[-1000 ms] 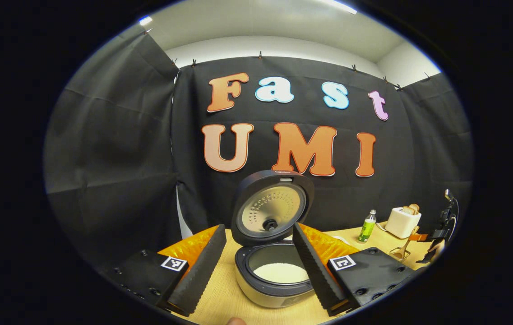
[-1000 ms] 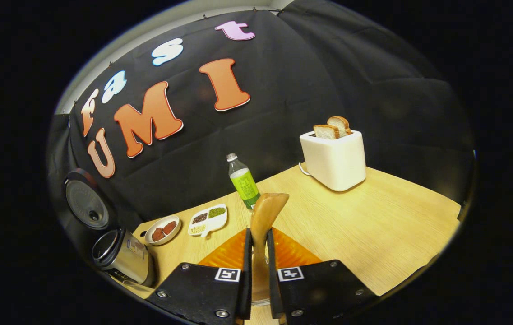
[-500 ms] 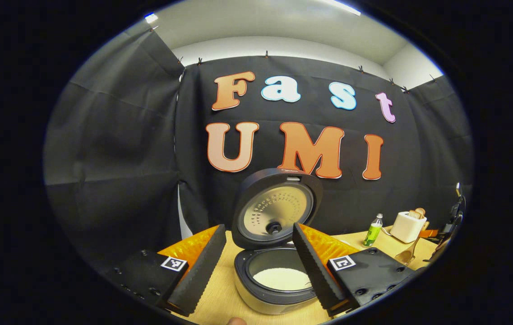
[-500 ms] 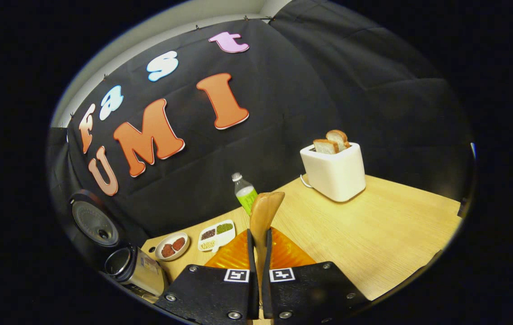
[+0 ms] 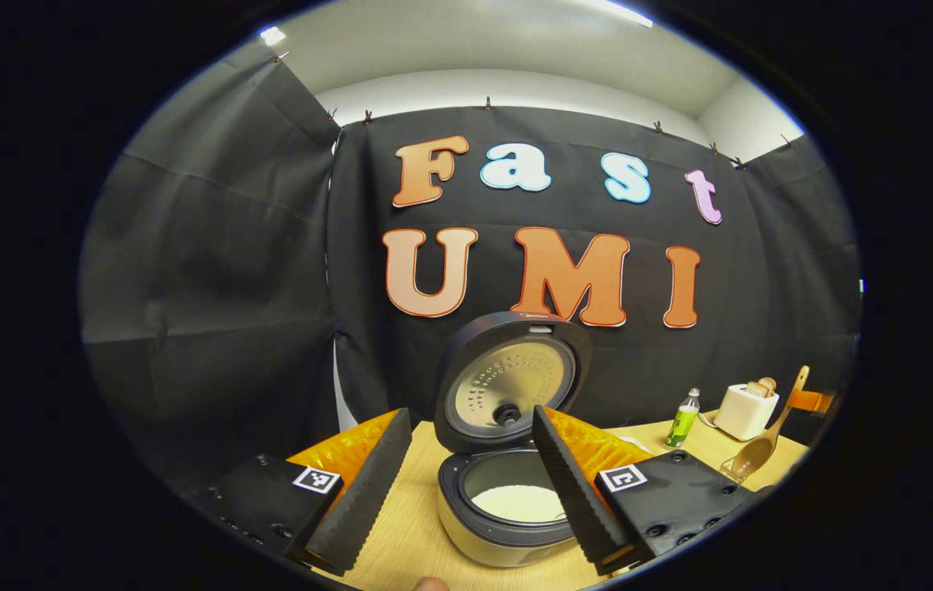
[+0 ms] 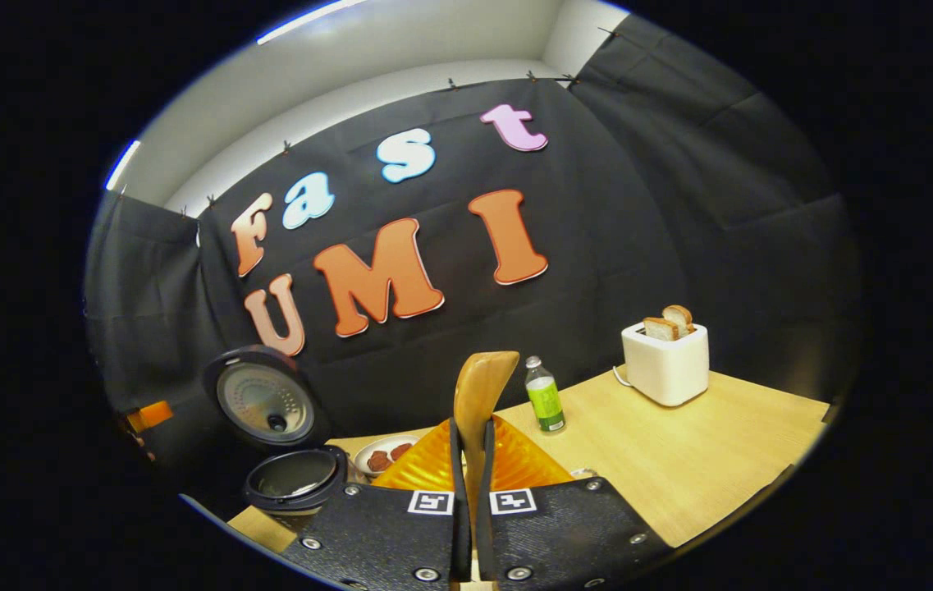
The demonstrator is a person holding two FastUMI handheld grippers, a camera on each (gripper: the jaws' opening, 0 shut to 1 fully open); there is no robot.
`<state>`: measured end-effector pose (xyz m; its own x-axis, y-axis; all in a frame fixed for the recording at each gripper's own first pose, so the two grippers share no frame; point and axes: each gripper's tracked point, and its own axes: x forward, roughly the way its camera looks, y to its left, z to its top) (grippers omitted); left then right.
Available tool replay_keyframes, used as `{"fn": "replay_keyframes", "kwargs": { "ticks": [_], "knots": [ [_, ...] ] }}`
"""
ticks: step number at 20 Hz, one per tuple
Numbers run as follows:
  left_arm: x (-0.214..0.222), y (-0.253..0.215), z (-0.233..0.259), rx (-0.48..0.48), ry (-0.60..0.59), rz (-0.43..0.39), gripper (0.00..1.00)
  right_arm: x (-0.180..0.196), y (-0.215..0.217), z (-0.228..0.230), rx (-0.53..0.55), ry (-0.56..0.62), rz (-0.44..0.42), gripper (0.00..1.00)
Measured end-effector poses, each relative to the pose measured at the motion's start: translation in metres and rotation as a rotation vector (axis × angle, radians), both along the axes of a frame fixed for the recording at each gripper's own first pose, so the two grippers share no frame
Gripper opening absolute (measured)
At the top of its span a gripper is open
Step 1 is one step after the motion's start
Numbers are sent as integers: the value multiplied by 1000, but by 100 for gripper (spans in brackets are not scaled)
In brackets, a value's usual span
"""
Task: Close the left gripper, press the button to open the rice cooker; take a wooden spoon from the chopstick holder with the right hand, scoop a spoonful of rice and pour it into the rice cooker, then put the wooden spoon back into the chopstick holder.
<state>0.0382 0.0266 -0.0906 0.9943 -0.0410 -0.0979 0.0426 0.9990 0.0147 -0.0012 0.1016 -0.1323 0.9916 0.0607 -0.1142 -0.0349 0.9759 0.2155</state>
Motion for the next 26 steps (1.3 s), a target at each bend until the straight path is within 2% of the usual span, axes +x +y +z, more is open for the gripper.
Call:
{"fn": "replay_keyframes", "kwargs": {
  "ticks": [2,3,5,6,8,11,12,15,16,17,21,26],
  "knots": [
    [-2,1,1,-12,-4,-2,100,-13,13,-11,-32,6,12,2],
    [-2,2,3,-16,-7,-1,96,-18,16,-20,-52,12,10,2],
    [-6,4,4,-13,-9,-3,96,-26,20,-38,-108,25,-7,2],
    [-10,4,1,-4,-6,-5,100,-28,25,-46,-119,36,-5,2],
    [-14,6,2,24,-2,-11,99,-36,31,-64,-174,54,-21,2],
    [-17,10,4,42,-9,-16,96,-45,40,-78,-314,43,-51,2],
    [-18,12,1,44,-7,-14,99,-49,45,-83,-378,39,-50,2],
    [-17,14,-5,37,5,-22,99,-60,67,-95,-563,17,-33,2],
    [-18,16,-9,30,11,-23,96,-62,72,-100,-604,21,-26,2],
    [-16,18,-11,24,16,-21,99,-64,74,-107,-626,36,-20,2],
    [-12,28,-22,6,39,-13,96,-69,86,-125,-536,104,13,2],
    [-9,33,-29,-13,51,-7,96,-72,104,-134,-274,169,49,2]
  ]
}}
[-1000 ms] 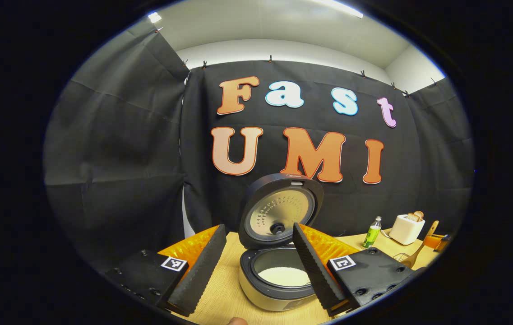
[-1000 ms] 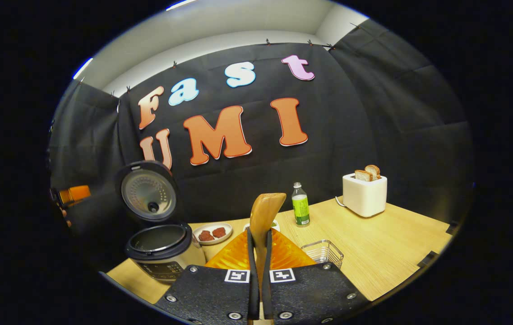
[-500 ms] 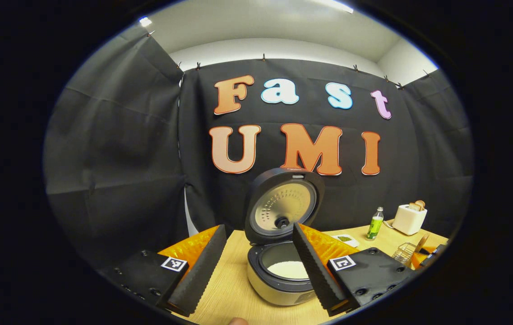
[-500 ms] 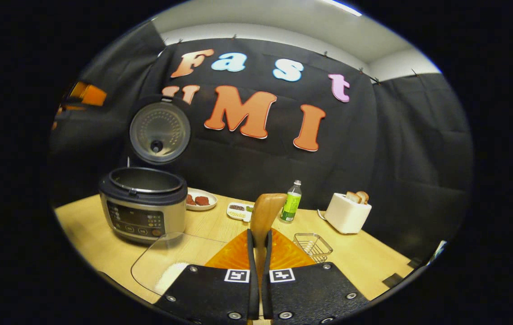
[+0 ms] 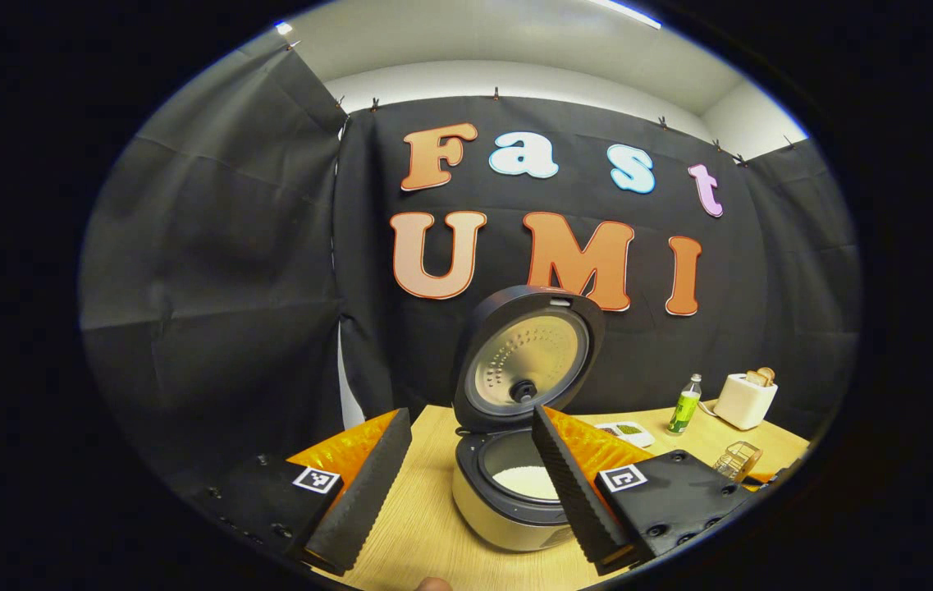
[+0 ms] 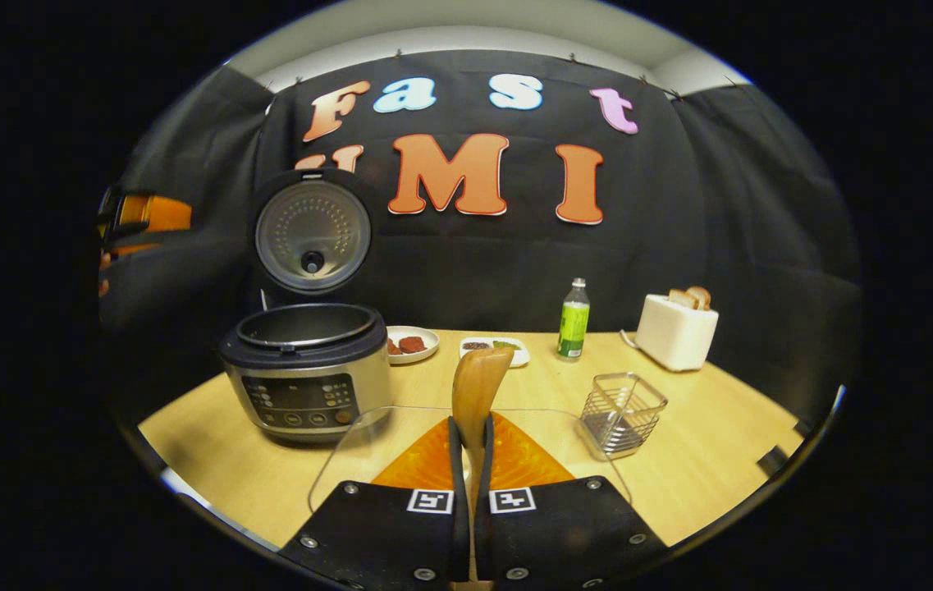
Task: Close the left gripper, press the button to open the rice cooker; take a wooden spoon from the chopstick holder with the right hand, scoop a spoonful of rice and pour it into the rice cooker, then put the wooden spoon back into the chopstick holder.
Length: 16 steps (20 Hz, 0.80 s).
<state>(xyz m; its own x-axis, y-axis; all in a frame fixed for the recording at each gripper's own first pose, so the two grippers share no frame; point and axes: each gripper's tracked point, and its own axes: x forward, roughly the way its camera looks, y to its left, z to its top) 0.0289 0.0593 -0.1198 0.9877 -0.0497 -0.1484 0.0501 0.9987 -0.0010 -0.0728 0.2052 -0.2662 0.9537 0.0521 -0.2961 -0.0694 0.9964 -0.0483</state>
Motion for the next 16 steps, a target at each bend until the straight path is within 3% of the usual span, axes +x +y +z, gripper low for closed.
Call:
{"fn": "replay_keyframes", "kwargs": {
  "ticks": [11,16],
  "knots": [
    [-3,-10,-3,-9,21,-21,96,12,-18,-15,653,179,-127,2],
    [-3,-9,1,9,18,-12,96,15,-48,-16,799,202,-198,2]
  ]
}}
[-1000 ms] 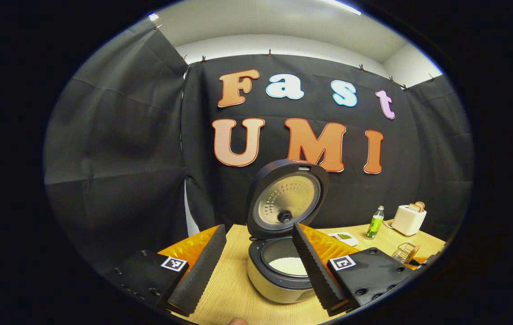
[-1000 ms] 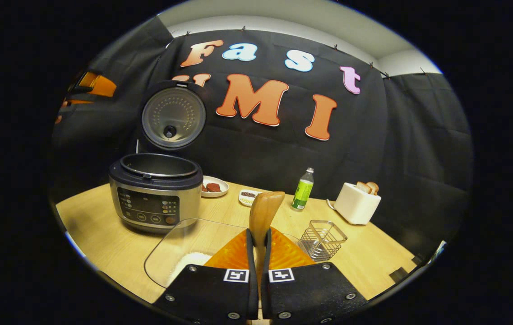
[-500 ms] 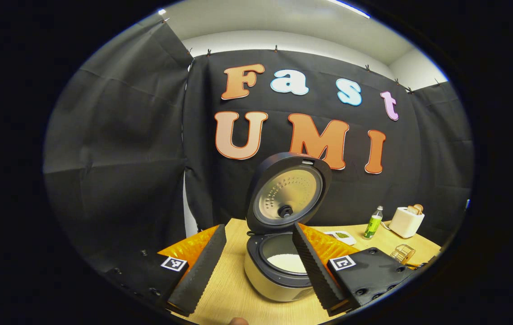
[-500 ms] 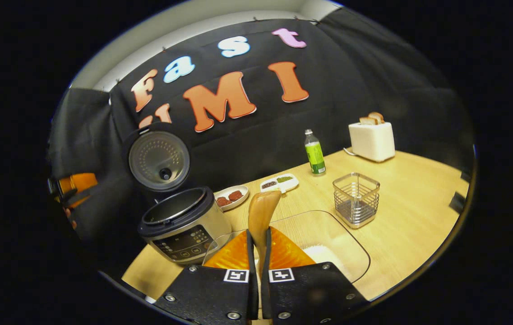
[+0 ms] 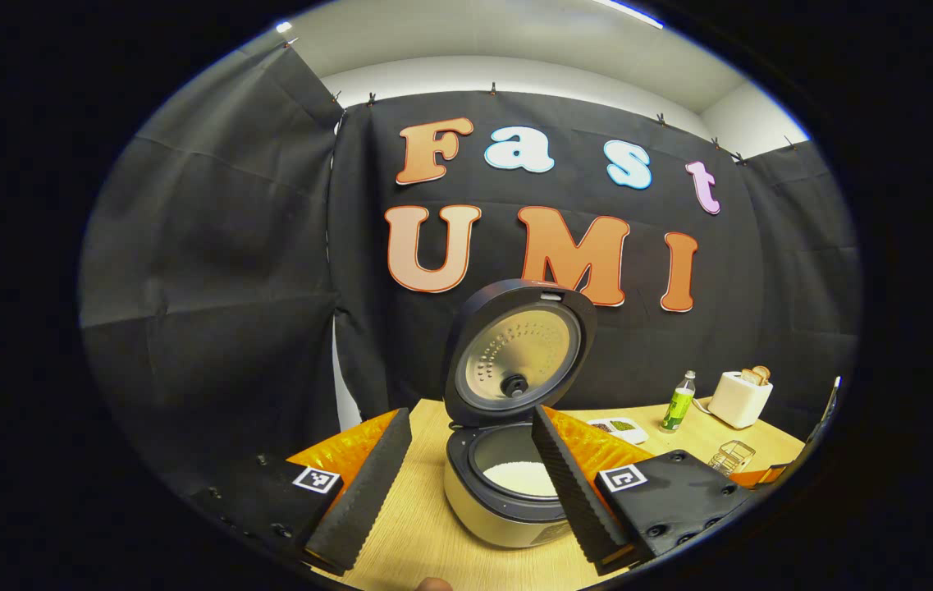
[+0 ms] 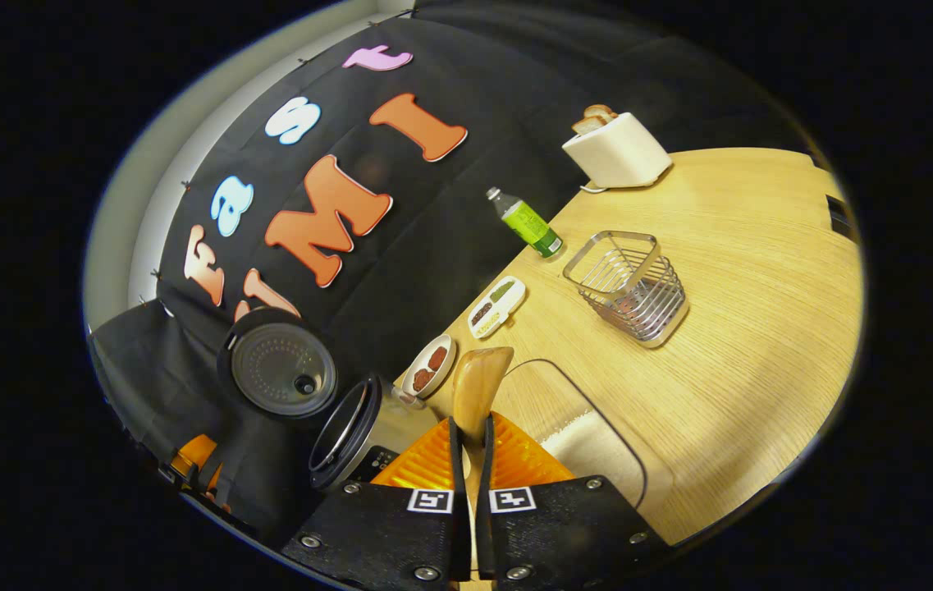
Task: Close the left gripper, press the button to open the rice cooker; take a wooden spoon from the chopstick holder with the right hand, scoop a spoonful of rice and pour it into the rice cooker, then put the wooden spoon back into the chopstick holder.
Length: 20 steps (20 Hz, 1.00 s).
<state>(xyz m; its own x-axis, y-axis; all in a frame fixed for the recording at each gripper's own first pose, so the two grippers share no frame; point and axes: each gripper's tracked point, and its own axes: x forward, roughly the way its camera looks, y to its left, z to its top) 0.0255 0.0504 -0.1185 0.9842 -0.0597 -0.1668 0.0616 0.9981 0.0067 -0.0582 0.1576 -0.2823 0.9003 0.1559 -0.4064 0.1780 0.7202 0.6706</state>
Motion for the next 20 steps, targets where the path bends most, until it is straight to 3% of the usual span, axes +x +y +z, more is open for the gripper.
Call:
{"fn": "replay_keyframes", "kwargs": {
  "ticks": [8,20],
  "knots": [
    [-1,-3,3,-10,-7,10,96,9,-41,36,100,-29,-103,2],
    [-9,9,12,4,-36,42,96,28,-33,110,192,-82,-97,2]
  ]
}}
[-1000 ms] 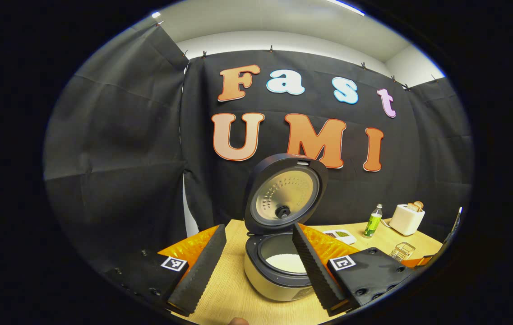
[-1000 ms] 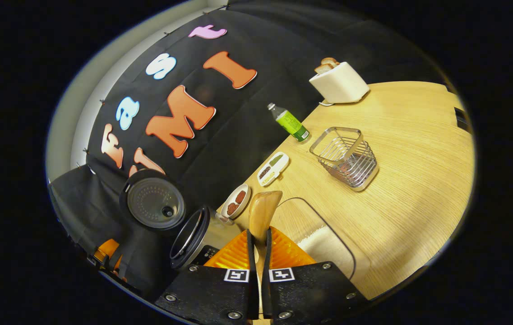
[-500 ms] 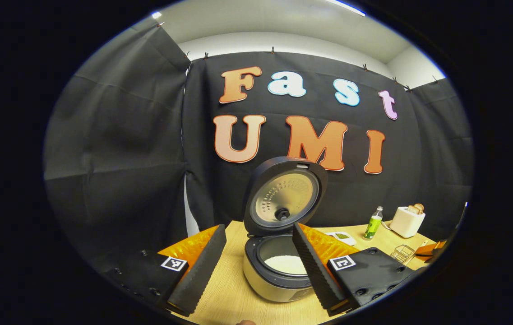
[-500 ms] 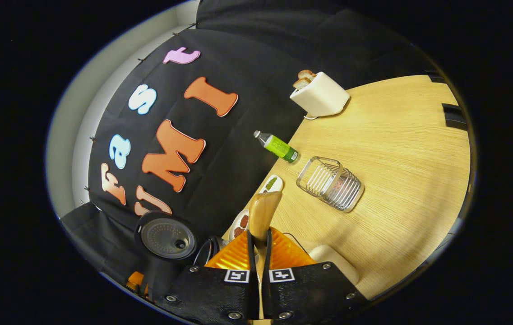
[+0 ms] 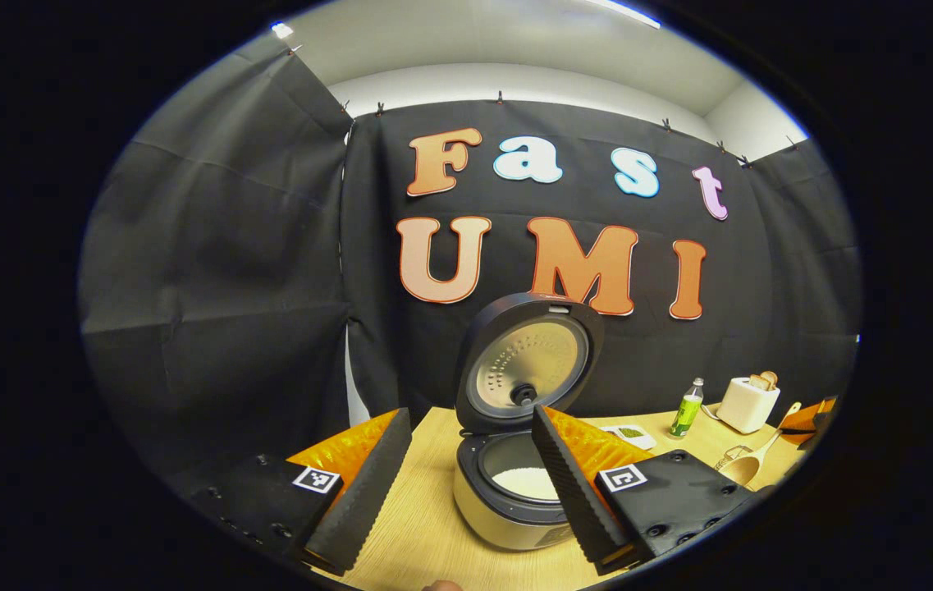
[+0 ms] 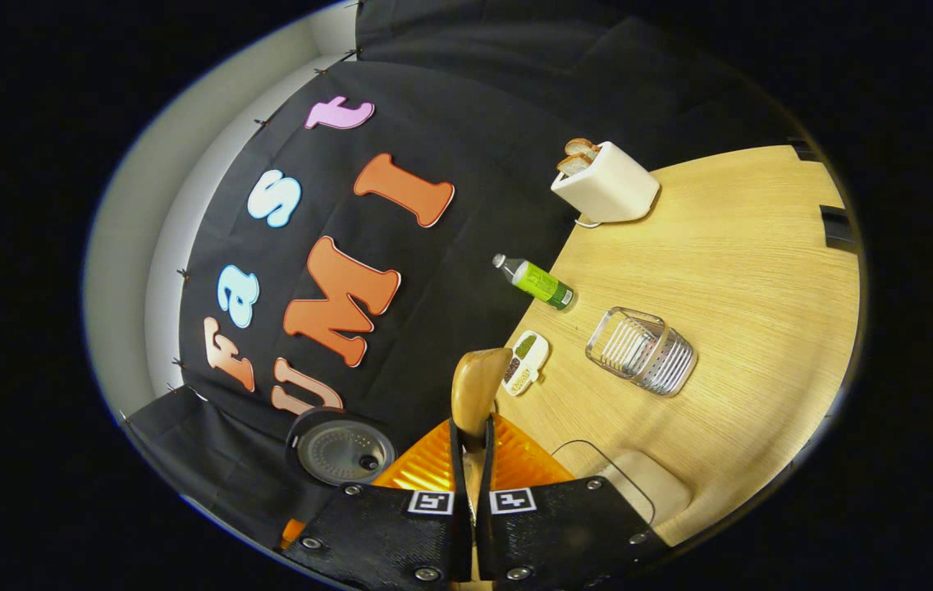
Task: Close the left gripper, press the button to open the rice cooker; take a wooden spoon from the chopstick holder with the right hand, scoop a spoonful of rice and pour it into the rice cooker, then put the wooden spoon back into the chopstick holder.
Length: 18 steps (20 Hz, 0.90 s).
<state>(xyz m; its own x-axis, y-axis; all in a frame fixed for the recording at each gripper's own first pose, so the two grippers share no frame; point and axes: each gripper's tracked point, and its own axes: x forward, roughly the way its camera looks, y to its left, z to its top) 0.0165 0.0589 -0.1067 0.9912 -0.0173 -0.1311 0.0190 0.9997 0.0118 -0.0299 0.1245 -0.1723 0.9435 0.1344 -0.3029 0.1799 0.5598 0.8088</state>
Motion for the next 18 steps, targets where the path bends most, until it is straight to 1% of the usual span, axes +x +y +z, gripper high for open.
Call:
{"fn": "replay_keyframes", "kwargs": {
  "ticks": [2,3,4,7,8,9,13,17,18],
  "knots": [
    [-2,-1,0,-9,-5,-11,96,8,6,15,7,-16,3,2],
    [-4,-3,1,-14,-11,-20,99,12,8,23,1,-24,2,2],
    [-4,-2,3,-15,-16,-21,96,16,12,31,-5,-32,3,2],
    [-6,2,1,-3,-21,-19,96,33,25,55,-10,-54,11,2],
    [-7,3,1,-1,-21,-19,99,40,31,64,-6,-61,21,2],
    [-7,5,1,1,-24,-19,99,45,39,71,-5,-65,33,2],
    [-3,9,-3,-7,-25,-22,96,73,66,95,-26,-77,63,2],
    [3,17,-7,-19,-23,-16,96,101,99,108,-31,-96,88,2],
    [5,18,-12,-16,-16,-13,98,110,106,110,-39,-98,93,2]
  ]
}}
